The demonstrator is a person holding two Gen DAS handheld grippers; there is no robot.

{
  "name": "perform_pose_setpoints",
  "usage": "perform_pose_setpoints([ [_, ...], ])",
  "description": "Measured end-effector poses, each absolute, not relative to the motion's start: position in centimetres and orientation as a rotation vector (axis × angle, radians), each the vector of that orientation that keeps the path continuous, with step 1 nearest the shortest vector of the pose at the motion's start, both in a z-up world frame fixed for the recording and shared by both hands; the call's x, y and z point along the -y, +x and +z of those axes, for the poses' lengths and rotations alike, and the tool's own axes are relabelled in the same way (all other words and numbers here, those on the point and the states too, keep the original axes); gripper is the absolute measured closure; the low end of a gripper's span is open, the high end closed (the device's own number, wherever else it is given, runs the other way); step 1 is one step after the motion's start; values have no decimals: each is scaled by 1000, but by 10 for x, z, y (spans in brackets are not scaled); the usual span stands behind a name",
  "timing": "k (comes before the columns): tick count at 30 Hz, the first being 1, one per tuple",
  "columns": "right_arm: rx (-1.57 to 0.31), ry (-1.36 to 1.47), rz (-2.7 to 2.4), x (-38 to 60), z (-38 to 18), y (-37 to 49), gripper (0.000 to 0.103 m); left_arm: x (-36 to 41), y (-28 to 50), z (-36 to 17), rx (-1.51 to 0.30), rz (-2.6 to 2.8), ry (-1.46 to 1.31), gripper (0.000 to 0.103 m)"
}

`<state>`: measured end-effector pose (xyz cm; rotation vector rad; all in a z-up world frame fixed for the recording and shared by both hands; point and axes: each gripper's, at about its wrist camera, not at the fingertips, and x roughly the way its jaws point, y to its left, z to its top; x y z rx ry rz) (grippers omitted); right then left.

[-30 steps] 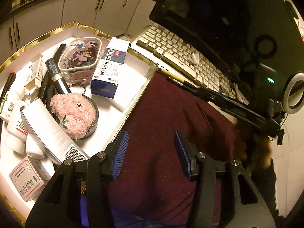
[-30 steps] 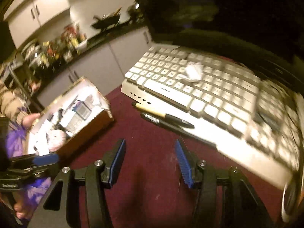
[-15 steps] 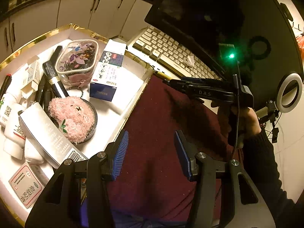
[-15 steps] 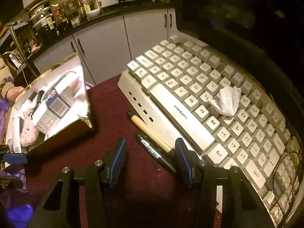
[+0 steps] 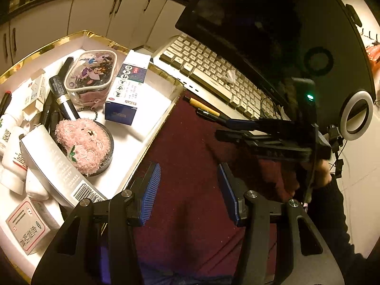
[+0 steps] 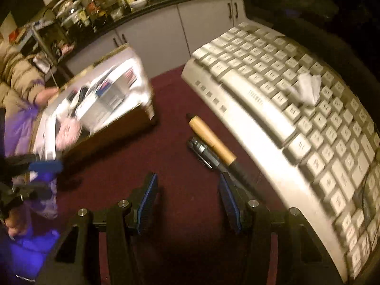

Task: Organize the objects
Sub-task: 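Grasp the yellow pencil with the right tool and lift it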

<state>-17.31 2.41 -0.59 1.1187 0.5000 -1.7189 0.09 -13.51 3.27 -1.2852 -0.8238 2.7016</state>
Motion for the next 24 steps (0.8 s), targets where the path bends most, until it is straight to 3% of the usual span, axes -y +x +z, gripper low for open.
perform_pose_setpoints([
  [4, -510, 1058, -1803, -28, 7, -176, 50, 132, 1, 34, 824, 2691, -1278, 53],
  [12, -480, 1144, -1769, -26, -22, -211, 49, 129, 8, 42, 777, 2708, -1252, 53],
  [24, -352, 1138, -1768, -49, -15, -139, 49, 128, 1, 35, 785, 2682, -1283, 53],
])
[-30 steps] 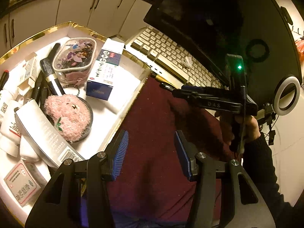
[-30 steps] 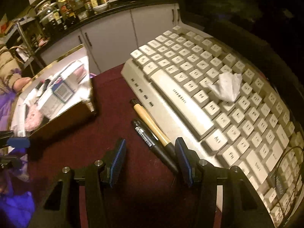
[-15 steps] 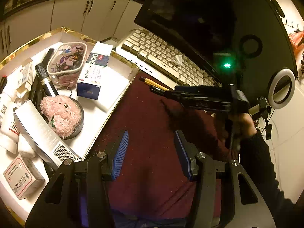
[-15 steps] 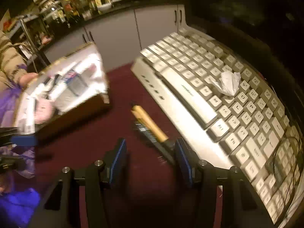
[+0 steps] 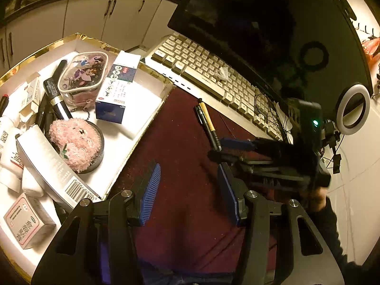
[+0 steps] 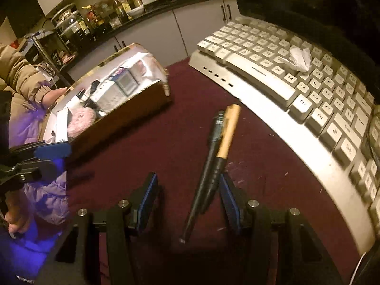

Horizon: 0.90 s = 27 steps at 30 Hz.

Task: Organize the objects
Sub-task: 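Grasp the yellow pencil with the right tool and lift it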

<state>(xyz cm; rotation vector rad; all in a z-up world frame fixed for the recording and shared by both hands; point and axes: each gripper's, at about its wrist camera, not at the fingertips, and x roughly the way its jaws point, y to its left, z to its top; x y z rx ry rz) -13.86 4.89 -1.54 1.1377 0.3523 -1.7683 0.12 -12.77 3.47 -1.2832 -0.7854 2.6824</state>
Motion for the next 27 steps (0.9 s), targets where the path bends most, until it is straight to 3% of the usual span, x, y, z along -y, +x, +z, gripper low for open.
perform_pose_setpoints([
  [5, -272, 1132, -1801, -52, -15, -123, 49, 121, 0, 37, 750, 2692, -1295, 53],
  [10, -39, 1195, -1959, -73, -11, -151, 50, 113, -2, 38, 741, 2690, -1307, 53],
  [12, -37, 1242, -2011, -71, -16, -161, 68, 108, -4, 38, 728, 2683, -1317, 53],
  [19, -134, 1230, -2056, -56, -18, -158, 72, 101, -3, 41, 697, 2699, -1332, 53],
  [22, -221, 1219, -2110, -46, -20, -156, 81, 101, -5, 42, 699, 2704, -1334, 53],
  [27, -269, 1197, -2134, -39, -25, -155, 84, 95, -7, 42, 686, 2697, -1352, 53],
])
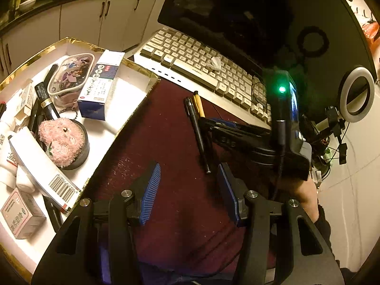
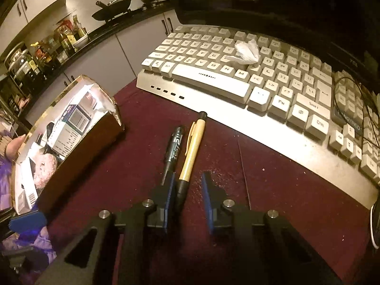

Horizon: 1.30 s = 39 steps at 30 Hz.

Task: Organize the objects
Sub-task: 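Grasp the yellow pencil with the right tool and lift it, then grasp the black pen with the left tool while the right tool holds the pencil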

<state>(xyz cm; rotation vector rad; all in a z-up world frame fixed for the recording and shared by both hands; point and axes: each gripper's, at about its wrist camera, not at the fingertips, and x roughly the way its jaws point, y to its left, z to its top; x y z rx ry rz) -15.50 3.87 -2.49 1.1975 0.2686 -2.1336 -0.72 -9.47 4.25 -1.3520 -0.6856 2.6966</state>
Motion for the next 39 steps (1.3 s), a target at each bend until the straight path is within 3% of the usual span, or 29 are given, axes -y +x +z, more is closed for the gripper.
perform_pose_setpoints([
  [5, -237, 1240, -2129, -57, -24, -150, 96, 86, -15, 46, 621, 2710, -1388, 53],
  [12, -77, 1252, -2146, -127, -29, -95, 96, 65, -39, 37, 531, 2697, -1473, 53],
  [23, 34, 1180, -2182, -152, -32, -69, 96, 27, -113, 17, 182, 2756, -1556, 53],
  [28, 69, 1156, -2183, -155, -34, -69, 96, 32, -139, 1, 192, 2738, -1645, 54],
  [36, 129, 1159, -2164, -159, -37, -73, 96, 38, -142, -3, 96, 2793, -1628, 90],
  [39, 124, 1158, -2169, -160, -37, -74, 96, 54, -130, -3, 159, 2780, -1627, 95],
])
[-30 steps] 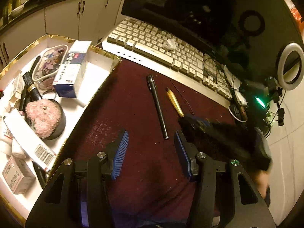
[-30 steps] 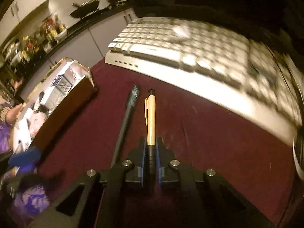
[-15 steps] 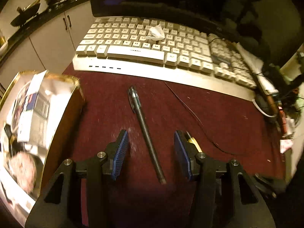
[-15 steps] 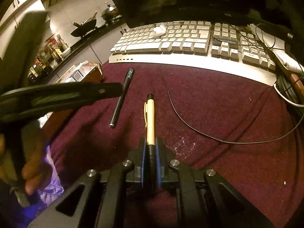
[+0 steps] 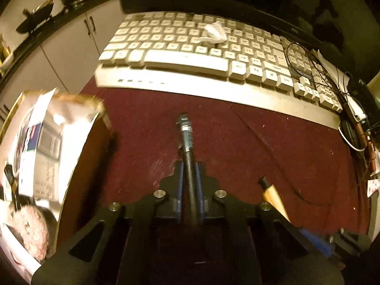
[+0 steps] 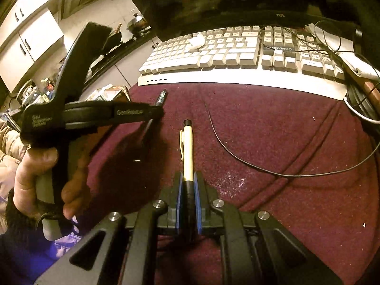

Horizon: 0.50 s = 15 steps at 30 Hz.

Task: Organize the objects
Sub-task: 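Grasp the black pen with the left tool while the right tool holds the pencil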

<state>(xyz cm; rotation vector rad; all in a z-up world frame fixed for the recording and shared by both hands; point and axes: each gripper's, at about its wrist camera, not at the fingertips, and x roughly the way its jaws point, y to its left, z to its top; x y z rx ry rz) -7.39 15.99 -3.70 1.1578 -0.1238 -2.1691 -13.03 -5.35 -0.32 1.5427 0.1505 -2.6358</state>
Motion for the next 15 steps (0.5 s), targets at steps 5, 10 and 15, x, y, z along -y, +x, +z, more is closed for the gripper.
perform_pose_setpoints([
  [5, 114, 1157, -2175, -157, -37, -74, 96, 57, -81, -2, -165, -2660, 1562, 95],
  [10, 44, 1157, -2190, -147, -34, -72, 95, 43, -34, 0, -141, -2704, 1569, 95],
  [15, 33, 1212, -2167, -133, -31, -77, 94, 43, -29, -3, -152, -2752, 1524, 95],
])
